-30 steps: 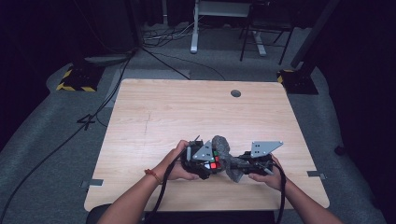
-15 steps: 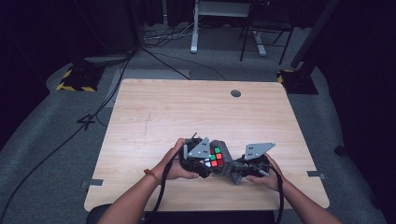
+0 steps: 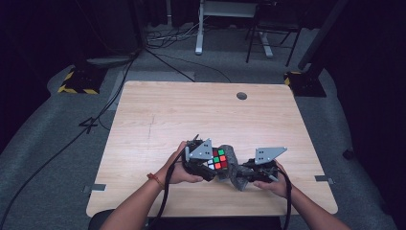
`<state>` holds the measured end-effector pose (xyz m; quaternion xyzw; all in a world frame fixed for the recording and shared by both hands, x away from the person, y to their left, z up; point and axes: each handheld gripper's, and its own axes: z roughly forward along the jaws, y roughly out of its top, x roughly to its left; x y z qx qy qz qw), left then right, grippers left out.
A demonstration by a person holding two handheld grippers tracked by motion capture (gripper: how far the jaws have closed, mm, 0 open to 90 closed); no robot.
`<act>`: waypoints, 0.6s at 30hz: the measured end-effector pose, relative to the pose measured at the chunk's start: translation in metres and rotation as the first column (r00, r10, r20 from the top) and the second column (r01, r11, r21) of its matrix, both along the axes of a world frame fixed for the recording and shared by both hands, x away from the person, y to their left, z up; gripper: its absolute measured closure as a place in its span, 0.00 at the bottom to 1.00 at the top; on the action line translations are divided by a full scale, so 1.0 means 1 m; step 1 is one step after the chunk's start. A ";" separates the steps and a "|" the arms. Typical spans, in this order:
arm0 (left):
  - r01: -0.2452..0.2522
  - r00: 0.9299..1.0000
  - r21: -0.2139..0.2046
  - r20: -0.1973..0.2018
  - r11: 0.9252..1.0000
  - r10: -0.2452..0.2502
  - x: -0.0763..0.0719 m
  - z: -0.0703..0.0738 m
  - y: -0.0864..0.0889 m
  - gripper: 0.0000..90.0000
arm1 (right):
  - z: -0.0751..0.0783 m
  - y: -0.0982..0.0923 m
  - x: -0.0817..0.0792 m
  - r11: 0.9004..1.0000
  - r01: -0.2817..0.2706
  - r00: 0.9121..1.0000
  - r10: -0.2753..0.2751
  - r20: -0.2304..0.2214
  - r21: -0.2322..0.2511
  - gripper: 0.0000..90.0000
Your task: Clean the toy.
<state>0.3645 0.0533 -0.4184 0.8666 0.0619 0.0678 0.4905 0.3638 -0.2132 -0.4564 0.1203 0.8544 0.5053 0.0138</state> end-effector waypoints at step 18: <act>0.006 1.000 0.147 0.025 0.989 -0.010 -0.005 -0.013 -0.014 0.37 | 0.010 -0.012 -0.001 0.997 0.011 1.000 -0.012 0.017 0.076 0.86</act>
